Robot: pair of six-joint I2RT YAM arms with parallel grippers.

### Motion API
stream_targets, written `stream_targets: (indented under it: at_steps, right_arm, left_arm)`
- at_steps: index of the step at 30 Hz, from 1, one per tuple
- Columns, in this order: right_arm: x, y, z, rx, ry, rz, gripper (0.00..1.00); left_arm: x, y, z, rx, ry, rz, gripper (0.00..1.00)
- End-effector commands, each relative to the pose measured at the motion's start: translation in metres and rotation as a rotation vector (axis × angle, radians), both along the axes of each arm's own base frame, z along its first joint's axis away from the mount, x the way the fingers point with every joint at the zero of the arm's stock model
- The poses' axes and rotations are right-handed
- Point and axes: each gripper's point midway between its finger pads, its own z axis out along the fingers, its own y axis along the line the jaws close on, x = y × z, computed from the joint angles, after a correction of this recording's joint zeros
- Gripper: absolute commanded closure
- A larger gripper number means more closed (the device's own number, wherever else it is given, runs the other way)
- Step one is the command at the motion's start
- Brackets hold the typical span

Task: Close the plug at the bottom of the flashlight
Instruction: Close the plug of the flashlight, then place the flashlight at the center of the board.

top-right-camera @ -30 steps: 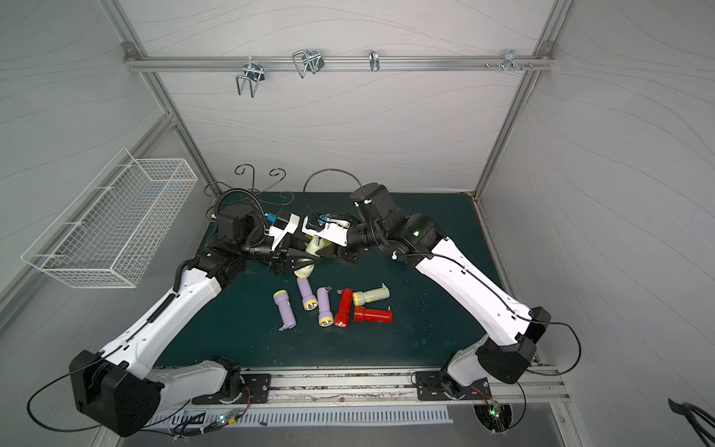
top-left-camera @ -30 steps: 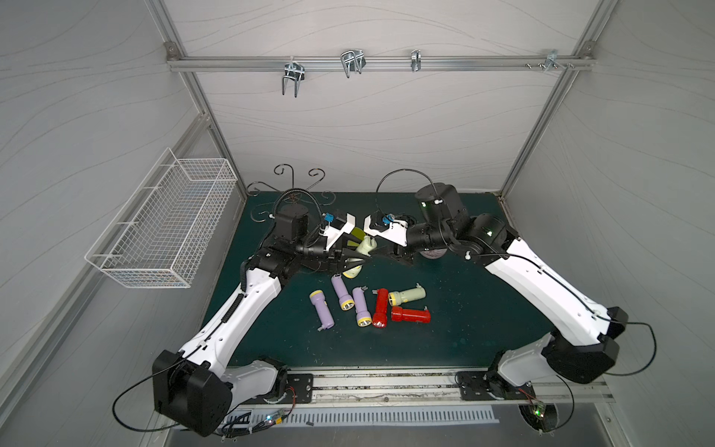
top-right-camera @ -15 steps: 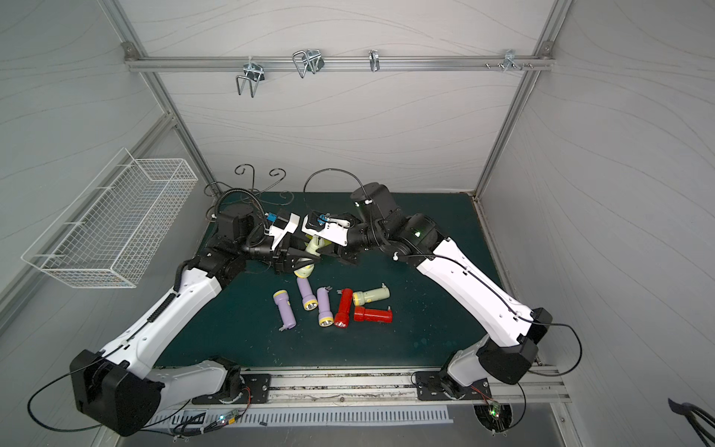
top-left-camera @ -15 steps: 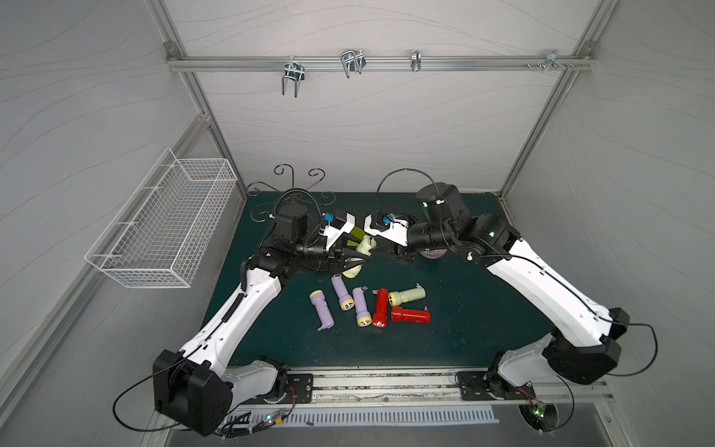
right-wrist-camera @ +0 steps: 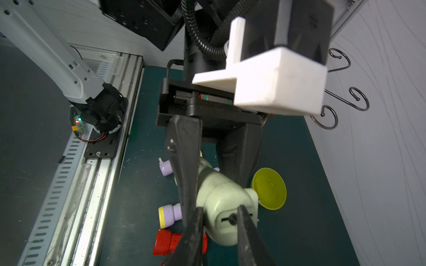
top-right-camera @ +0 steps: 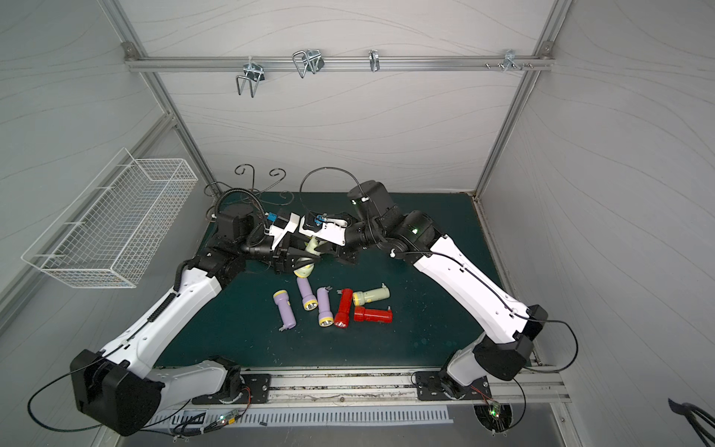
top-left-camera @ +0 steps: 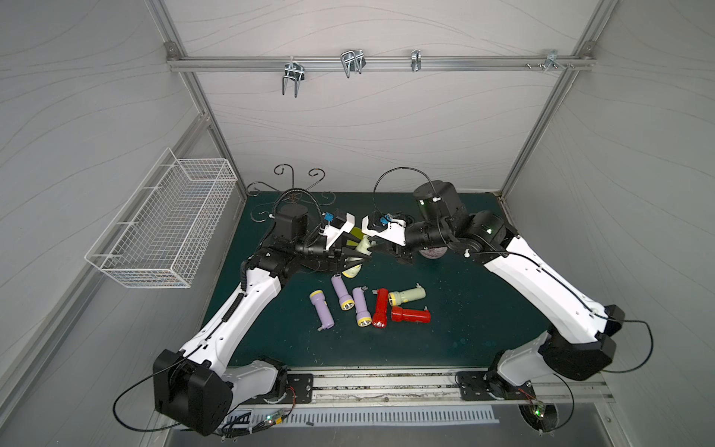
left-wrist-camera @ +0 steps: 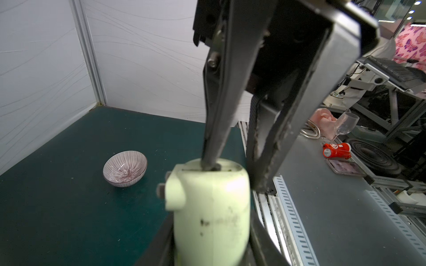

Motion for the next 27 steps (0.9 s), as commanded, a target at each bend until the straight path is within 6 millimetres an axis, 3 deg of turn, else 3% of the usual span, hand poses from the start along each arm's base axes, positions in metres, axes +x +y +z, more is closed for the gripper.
stream_targets:
  at_steps: [1,7,11,14,18,20,23,27]
  right_arm:
    - [0.001,0.003,-0.004,-0.01,0.022,-0.006,0.81]
    - [-0.004,0.002,-0.006,-0.007,0.055,0.002,0.98]
    - [-0.005,0.0,-0.003,0.015,0.082,-0.01,1.0]
    - [-0.009,-0.01,0.018,0.102,0.125,-0.006,1.0]
    - [-0.016,-0.035,0.054,0.272,0.147,-0.007,1.0]
    - [-0.014,-0.048,0.063,0.336,0.147,-0.039,1.0]
    - [-0.006,-0.062,0.062,0.375,0.176,-0.114,0.86]
    - [0.01,-0.065,0.041,0.401,0.33,-0.21,0.48]
  left_arm:
    - [-0.012,-0.002,0.026,-0.053,-0.115,-0.065,1.0]
    - [-0.011,-0.002,0.027,-0.055,-0.115,-0.059,1.0]
    - [-0.009,-0.002,0.027,-0.055,-0.113,-0.05,1.0]
    - [-0.008,-0.002,0.026,-0.057,-0.109,-0.049,1.0]
    - [-0.006,-0.003,0.026,-0.062,-0.1,-0.05,1.0]
    - [-0.005,-0.004,0.027,-0.068,-0.096,-0.055,1.0]
    - [-0.003,-0.004,0.031,-0.079,-0.086,-0.047,1.0]
    - [0.019,-0.006,0.04,-0.115,-0.048,0.068,1.0]
